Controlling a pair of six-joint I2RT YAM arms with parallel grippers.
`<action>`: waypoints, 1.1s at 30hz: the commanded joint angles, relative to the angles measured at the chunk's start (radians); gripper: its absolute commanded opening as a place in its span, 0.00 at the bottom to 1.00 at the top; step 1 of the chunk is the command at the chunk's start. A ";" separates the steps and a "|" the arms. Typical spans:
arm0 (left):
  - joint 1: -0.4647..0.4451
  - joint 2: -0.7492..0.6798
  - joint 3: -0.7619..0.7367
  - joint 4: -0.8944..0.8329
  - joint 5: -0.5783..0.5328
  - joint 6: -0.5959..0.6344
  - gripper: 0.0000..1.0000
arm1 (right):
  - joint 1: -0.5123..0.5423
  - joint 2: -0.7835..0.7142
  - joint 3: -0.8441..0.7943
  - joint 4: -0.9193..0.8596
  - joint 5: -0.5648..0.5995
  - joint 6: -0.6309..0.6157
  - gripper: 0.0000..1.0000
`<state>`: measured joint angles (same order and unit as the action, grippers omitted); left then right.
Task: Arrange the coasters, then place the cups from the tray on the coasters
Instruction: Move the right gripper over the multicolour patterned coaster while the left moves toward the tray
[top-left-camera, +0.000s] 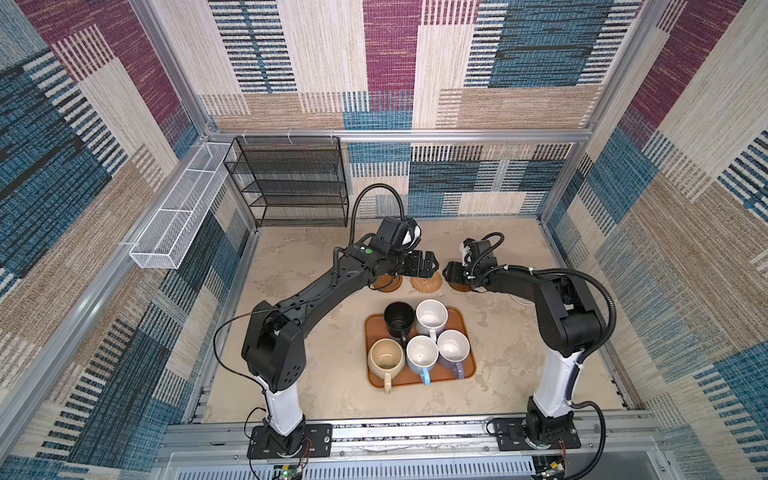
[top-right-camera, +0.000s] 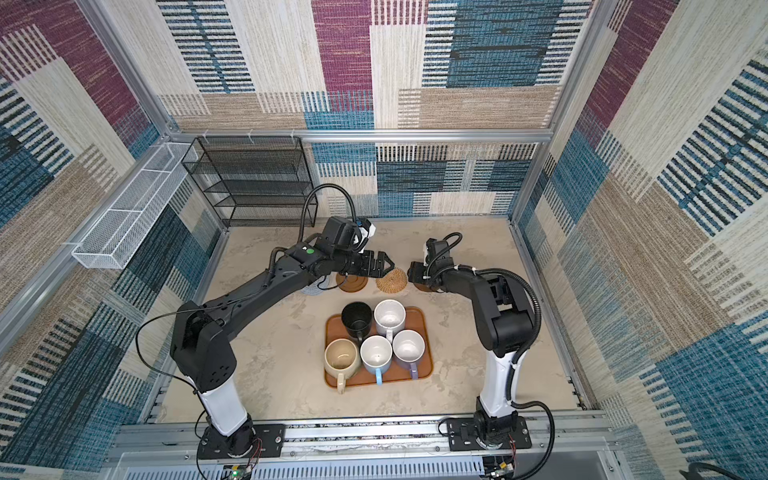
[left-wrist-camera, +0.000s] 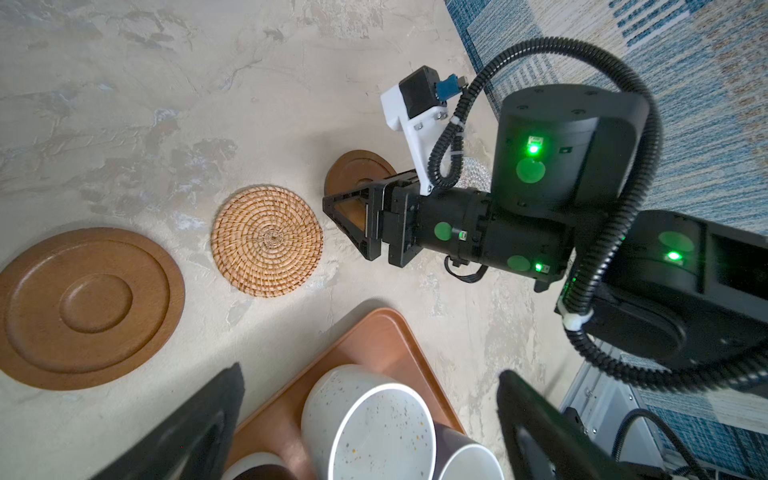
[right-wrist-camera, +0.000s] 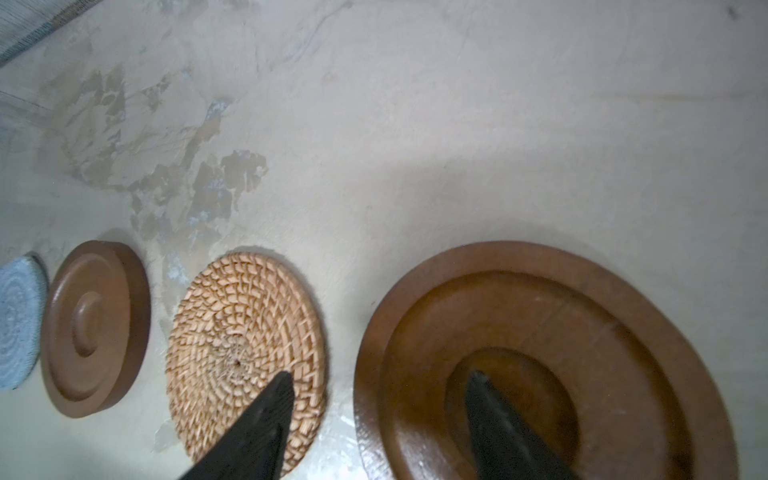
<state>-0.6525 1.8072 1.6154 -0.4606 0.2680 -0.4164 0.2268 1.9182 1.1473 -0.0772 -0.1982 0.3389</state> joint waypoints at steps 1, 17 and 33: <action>0.004 -0.025 -0.013 0.019 -0.012 0.015 0.99 | 0.005 -0.039 0.016 0.027 -0.050 -0.022 0.81; 0.005 -0.234 -0.209 0.139 0.030 -0.022 1.00 | 0.004 -0.445 -0.171 0.098 0.165 0.008 1.00; -0.033 -0.315 -0.417 0.255 0.042 -0.124 0.99 | -0.266 -0.516 -0.303 0.005 0.182 0.022 0.80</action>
<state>-0.6811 1.5040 1.2293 -0.2955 0.2966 -0.4984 0.0002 1.3636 0.8543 -0.0753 0.0174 0.3649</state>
